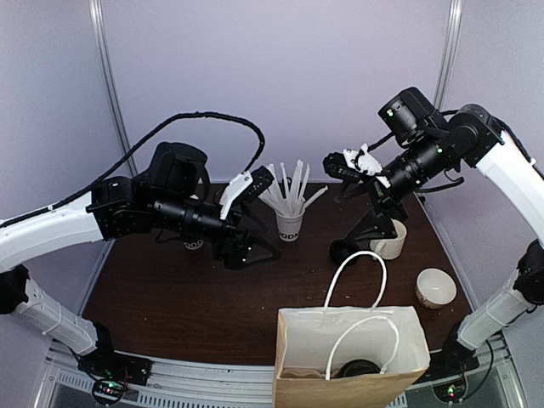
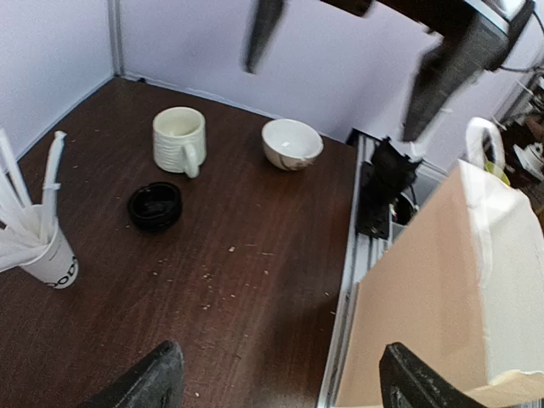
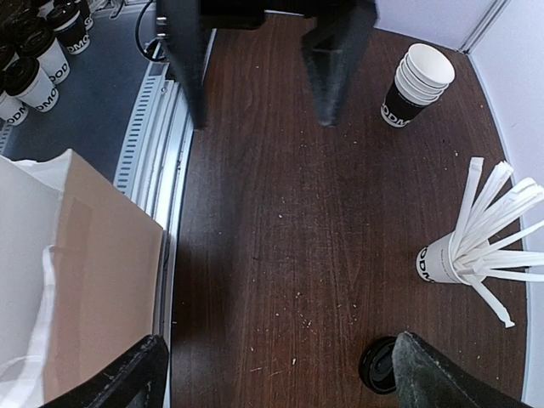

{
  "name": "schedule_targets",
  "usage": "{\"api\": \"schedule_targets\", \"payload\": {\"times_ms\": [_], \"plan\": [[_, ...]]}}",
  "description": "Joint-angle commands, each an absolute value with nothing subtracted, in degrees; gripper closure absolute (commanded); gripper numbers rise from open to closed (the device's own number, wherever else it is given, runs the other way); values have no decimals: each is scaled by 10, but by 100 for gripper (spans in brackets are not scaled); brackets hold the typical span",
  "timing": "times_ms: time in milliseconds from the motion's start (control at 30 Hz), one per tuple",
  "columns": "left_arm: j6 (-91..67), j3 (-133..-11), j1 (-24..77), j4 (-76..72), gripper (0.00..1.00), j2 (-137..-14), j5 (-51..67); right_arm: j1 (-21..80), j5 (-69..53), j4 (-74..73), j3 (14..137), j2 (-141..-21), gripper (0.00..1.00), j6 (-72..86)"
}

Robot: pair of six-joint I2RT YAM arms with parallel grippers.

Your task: Pack the takeout coffee

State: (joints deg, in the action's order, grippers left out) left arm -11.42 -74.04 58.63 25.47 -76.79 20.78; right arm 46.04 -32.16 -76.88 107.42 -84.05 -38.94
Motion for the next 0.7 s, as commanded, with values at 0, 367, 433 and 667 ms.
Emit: {"api": "schedule_targets", "payload": {"times_ms": [0,367,433,667], "plan": [[-61,-796,642,269,16,-757,251,426,-344,-759,1090,-824,5,-375],[-65,-941,710,330,14,-914,299,291,-347,-673,1041,-796,4,-315],[-63,-967,715,345,14,-941,288,273,-348,-669,1035,-792,4,-310],[-74,-989,719,331,35,-969,326,255,-350,-652,1009,-781,4,-301]]}}
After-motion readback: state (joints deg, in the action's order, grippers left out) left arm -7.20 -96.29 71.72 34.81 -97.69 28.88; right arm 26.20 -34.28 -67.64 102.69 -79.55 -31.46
